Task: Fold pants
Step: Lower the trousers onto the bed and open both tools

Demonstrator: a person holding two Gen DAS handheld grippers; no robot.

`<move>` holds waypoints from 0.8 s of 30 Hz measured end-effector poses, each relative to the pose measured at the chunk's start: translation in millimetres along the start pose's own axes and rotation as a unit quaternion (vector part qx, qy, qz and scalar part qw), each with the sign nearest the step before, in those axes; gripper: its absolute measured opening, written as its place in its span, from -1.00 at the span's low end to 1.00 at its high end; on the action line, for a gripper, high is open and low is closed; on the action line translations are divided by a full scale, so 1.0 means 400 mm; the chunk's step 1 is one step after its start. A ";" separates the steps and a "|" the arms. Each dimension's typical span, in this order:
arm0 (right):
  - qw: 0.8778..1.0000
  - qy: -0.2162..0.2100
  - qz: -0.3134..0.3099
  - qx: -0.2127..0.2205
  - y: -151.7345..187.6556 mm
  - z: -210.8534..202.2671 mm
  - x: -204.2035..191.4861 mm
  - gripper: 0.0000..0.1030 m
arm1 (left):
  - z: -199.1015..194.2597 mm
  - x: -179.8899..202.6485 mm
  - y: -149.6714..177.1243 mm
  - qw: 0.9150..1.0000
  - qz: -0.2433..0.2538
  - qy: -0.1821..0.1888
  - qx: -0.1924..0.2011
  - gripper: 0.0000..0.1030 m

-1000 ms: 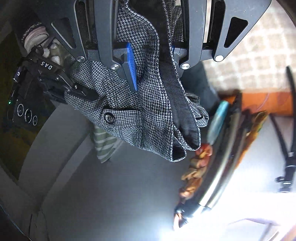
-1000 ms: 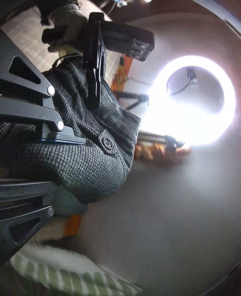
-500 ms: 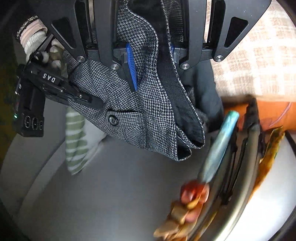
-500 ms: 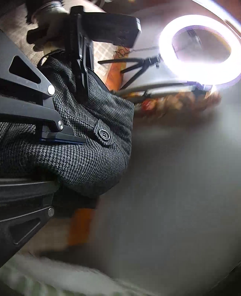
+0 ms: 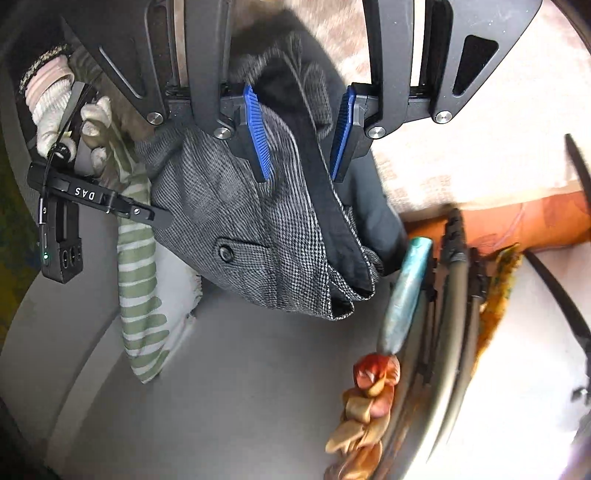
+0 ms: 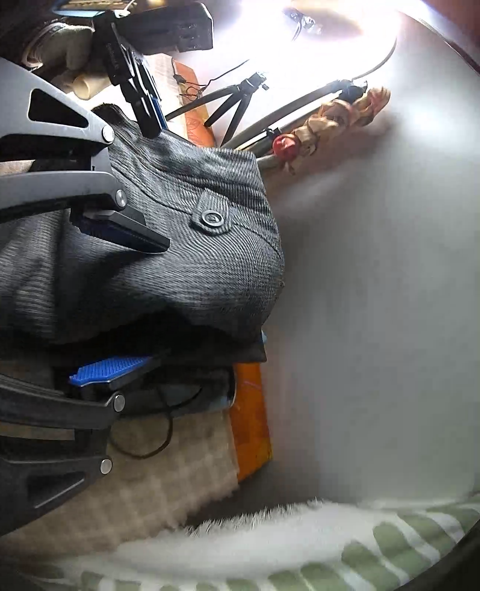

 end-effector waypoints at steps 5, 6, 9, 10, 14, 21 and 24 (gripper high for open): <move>0.999 0.014 0.011 0.032 0.038 -0.110 -0.012 0.34 | -0.095 0.025 0.025 1.000 0.005 0.002 0.006 -0.16; 0.999 0.015 0.015 0.036 0.050 -0.135 -0.016 0.35 | -0.116 0.033 0.032 1.000 0.007 0.004 0.006 -0.16; 0.999 0.017 0.022 0.047 0.084 -0.194 -0.046 0.37 | -0.167 0.061 0.054 1.000 0.017 0.000 0.004 -0.10; 0.998 0.018 0.024 0.051 0.096 -0.215 -0.057 0.38 | -0.178 0.070 0.059 1.000 0.021 -0.001 0.004 -0.07; 0.997 0.020 0.025 0.066 0.152 -0.293 -0.110 0.44 | -0.248 0.121 0.095 0.999 0.043 0.003 0.004 -0.07; 0.995 0.038 0.020 0.090 0.267 -0.421 -0.211 0.58 | -0.357 0.202 0.177 0.998 0.070 0.005 0.006 0.26; 0.994 0.049 0.013 0.097 0.315 -0.455 -0.253 0.66 | -0.398 0.222 0.217 0.997 0.074 0.005 0.003 0.36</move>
Point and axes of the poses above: each gripper's, at about its wrist camera, not at the fingertips, and z roughly the way its jaws point, x to its right, y to its underside, the point moved 4 cm from there along z, roughly the way its jaws point, and after that the axes turned 7 degrees about y, right-handed, at the moved point
